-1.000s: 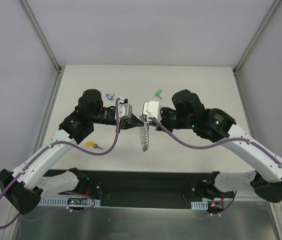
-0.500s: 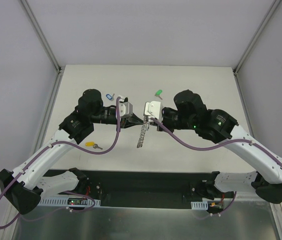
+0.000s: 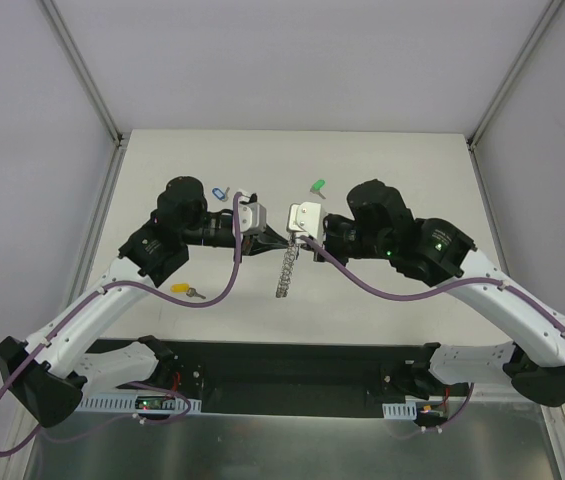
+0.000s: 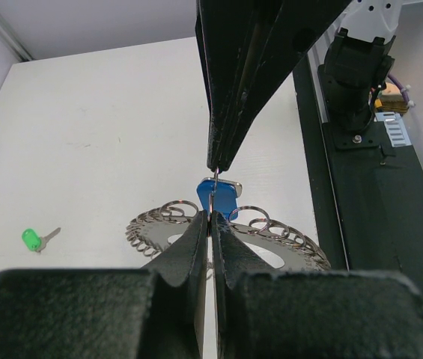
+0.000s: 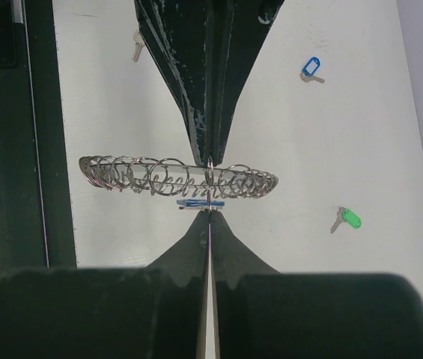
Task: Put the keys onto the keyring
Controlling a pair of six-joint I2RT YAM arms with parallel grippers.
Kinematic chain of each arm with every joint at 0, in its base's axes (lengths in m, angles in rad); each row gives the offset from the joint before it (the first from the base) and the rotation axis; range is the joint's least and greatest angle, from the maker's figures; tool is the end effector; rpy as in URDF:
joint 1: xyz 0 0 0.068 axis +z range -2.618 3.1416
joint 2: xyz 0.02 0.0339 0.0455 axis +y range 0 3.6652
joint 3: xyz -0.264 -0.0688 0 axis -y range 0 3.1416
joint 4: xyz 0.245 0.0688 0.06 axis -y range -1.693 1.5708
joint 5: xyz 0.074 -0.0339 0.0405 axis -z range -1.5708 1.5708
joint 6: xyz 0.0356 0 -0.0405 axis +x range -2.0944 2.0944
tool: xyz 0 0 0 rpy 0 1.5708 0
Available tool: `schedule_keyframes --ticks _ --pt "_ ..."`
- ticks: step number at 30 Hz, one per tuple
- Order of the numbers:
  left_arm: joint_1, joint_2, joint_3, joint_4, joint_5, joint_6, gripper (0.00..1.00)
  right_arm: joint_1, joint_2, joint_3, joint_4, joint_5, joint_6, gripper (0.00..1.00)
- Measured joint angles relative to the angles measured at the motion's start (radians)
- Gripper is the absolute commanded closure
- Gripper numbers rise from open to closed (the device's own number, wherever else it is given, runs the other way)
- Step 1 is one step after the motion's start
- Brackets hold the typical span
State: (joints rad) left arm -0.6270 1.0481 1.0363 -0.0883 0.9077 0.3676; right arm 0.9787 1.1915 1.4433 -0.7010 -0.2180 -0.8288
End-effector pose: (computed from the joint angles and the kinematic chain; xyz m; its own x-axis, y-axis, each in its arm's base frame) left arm 0.1692 -0.1573 0.3898 0.2825 0.0685 -0.9568 0.9587 0.0148 0.2841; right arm 0.1290 0.2056 0.4307 0.5135 -0.5260 -0.6779 -0.7996 -0.0066 -0.6005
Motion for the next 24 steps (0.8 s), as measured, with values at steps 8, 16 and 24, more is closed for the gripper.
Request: schedule_keyframes --ticks 8,16,24 --pt "0.000 0.013 0.005 0.000 0.000 0.000 1.00 0.000 0.013 0.003 0.001 -0.003 -0.003 0.99" --pt "0.000 0.013 0.005 0.001 0.000 0.000 1.00 0.000 0.018 0.006 0.001 0.002 -0.003 0.99" --pt "0.000 0.013 0.005 0.001 -0.001 0.000 1.00 0.000 0.018 0.006 0.000 0.009 -0.003 0.99"
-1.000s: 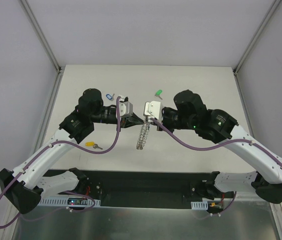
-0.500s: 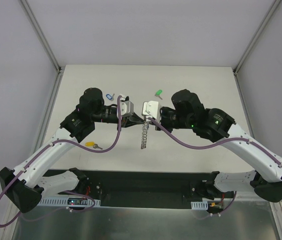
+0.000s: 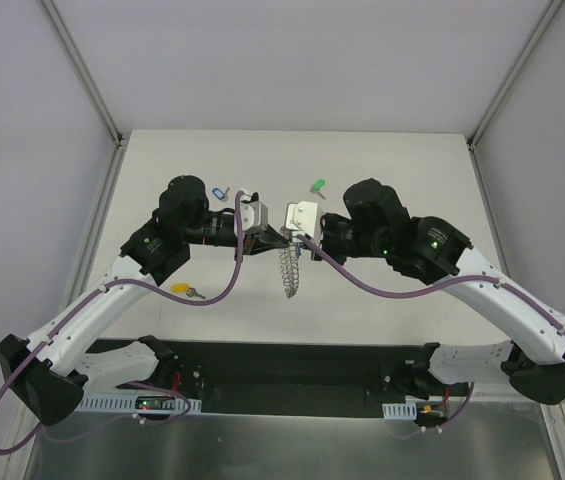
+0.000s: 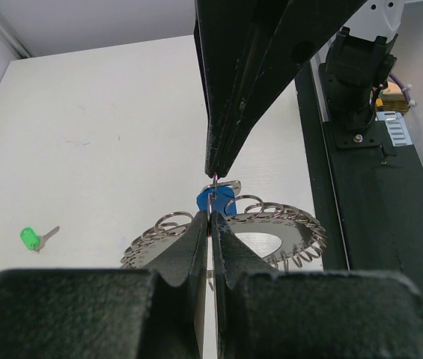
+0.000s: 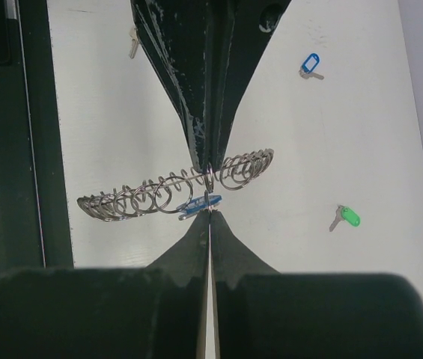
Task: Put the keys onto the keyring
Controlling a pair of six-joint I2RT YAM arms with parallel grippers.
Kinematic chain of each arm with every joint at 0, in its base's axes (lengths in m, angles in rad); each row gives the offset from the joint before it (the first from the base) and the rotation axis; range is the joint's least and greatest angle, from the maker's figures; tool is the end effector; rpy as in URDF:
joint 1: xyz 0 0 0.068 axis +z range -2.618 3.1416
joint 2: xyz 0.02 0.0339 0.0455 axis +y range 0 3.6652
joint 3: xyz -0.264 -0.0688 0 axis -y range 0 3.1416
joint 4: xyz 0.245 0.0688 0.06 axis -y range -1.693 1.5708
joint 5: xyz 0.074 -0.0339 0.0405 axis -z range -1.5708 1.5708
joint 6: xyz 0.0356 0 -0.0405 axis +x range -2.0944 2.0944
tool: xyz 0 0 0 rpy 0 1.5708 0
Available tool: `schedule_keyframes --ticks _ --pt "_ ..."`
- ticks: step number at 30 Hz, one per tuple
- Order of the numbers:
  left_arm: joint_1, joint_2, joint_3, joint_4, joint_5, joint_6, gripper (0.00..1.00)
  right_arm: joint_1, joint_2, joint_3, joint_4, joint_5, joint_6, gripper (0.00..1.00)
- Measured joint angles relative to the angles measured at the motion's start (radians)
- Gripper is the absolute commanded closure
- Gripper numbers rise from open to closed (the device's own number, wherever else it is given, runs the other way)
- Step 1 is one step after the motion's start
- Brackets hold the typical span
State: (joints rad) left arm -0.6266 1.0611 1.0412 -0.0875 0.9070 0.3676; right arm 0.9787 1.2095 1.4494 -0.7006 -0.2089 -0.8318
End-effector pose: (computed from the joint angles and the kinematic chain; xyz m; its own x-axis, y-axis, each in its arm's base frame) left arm 0.1721 -0.1592 0.3888 0.2768 0.0730 -0.9582 0.9603 0.0146 0.2785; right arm 0.1322 0.2098 0.4286 0.5095 -0.5381 -0.6715 -0.8000 -0.0088 -0.6000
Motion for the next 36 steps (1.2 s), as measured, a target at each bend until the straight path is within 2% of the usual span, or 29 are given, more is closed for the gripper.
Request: schedule_keyframes --ticks 36 --pt "0.000 0.000 0.000 0.000 -0.021 0.001 1.00 0.000 0.000 0.000 0.000 0.017 0.000 0.99"
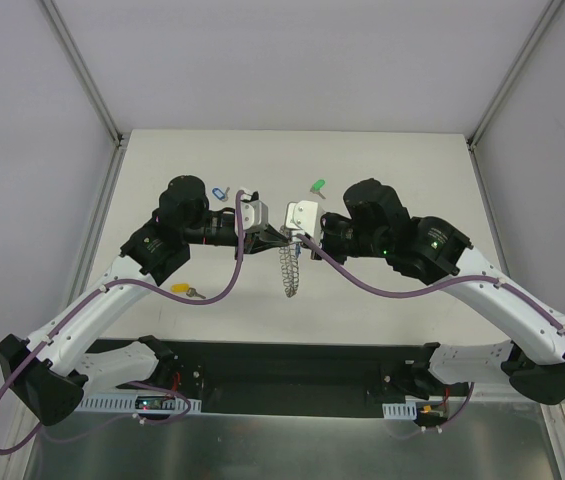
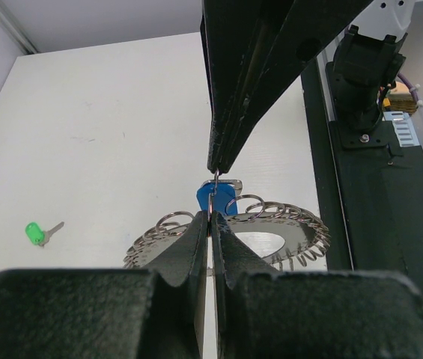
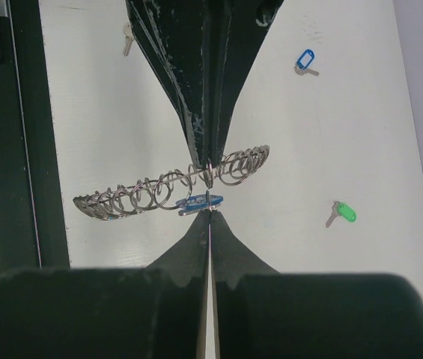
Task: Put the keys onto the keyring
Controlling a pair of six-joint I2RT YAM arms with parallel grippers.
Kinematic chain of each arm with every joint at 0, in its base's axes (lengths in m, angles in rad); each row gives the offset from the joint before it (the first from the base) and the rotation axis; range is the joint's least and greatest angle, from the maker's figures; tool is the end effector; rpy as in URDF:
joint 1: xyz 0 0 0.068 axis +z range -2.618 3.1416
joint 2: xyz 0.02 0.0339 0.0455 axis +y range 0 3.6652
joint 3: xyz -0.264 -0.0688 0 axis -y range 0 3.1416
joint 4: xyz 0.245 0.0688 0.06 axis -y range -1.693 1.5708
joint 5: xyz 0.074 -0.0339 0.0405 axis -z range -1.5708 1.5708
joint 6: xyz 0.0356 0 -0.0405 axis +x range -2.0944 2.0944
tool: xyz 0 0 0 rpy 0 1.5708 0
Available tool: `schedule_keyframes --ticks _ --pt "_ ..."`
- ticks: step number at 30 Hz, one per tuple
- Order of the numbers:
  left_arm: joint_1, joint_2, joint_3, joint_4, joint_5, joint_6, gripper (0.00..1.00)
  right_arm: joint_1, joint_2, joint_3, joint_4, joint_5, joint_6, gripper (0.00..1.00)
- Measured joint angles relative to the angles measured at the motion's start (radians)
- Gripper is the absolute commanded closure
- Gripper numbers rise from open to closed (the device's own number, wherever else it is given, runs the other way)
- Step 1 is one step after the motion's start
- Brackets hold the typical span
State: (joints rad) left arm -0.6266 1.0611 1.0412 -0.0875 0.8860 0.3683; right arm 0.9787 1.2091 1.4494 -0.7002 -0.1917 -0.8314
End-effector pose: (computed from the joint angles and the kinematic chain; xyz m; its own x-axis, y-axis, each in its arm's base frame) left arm 0.1728 -0.1591 0.3887 0.2771 0.0805 -0.9575 0.9593 0.0341 0.2805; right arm 0.1327 0.2095 0.4286 0.5053 -0.5483 -0.6663 -0.7961 0.0016 -0.6051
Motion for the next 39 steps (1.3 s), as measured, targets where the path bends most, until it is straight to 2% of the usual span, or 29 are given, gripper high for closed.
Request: schedule_keyframes --ticks 39 --pt "0.000 0.000 0.000 0.000 0.021 0.000 1.00 0.000 0.000 0.000 0.015 0.013 0.012 0.99"
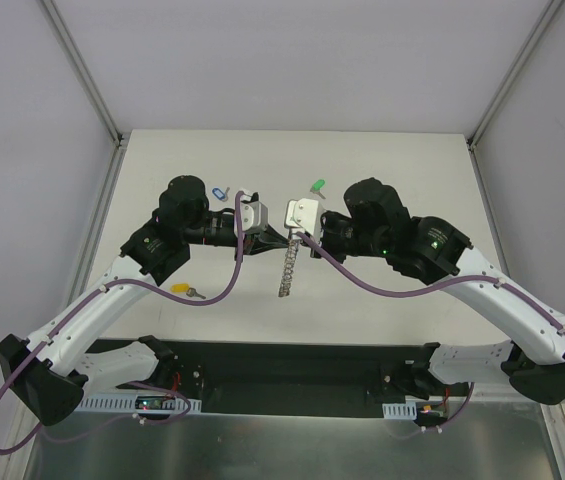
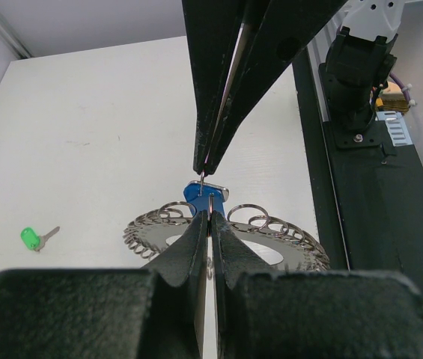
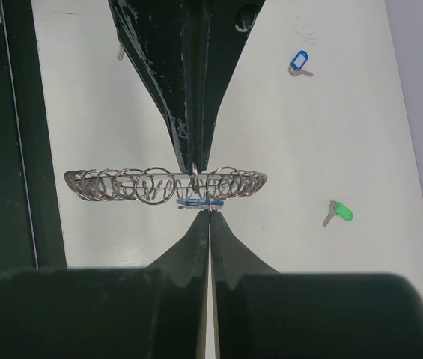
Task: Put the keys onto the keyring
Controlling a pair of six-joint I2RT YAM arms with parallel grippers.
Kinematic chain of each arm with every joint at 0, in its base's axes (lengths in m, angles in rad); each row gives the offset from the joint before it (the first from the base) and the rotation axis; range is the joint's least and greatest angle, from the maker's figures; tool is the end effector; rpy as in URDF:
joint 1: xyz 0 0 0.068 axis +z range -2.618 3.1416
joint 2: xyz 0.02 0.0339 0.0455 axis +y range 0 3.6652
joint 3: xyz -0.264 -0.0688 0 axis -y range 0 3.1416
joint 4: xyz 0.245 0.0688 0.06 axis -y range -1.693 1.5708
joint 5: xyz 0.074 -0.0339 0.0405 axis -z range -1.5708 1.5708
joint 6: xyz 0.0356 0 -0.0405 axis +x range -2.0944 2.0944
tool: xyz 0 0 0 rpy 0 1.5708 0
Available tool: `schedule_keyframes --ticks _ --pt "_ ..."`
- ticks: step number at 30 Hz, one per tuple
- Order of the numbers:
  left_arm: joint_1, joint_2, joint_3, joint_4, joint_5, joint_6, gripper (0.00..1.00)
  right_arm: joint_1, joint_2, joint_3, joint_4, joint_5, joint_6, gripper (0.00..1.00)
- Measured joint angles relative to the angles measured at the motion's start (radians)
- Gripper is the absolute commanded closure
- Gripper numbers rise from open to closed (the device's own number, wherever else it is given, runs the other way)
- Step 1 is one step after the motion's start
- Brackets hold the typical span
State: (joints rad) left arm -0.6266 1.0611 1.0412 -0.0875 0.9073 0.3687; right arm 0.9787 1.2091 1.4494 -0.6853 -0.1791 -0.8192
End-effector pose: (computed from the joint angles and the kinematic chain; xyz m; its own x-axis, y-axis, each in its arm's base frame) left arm 0.1721 -0.1592 0.3888 0.2778 0.0729 -0.9579 0.9600 0.0142 0.2796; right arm 0.1335 0.2099 0.4301 0.4981 -0.5476 -0.6723 -0.7943 0.0229 -0.6071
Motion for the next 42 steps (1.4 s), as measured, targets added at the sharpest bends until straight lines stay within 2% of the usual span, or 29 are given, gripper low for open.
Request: schedule_keyframes --ticks 42 --pt "0.000 0.000 0.000 0.016 -0.024 -0.001 1.00 0.000 -0.008 0.000 -0.006 -0.008 0.007 0.99"
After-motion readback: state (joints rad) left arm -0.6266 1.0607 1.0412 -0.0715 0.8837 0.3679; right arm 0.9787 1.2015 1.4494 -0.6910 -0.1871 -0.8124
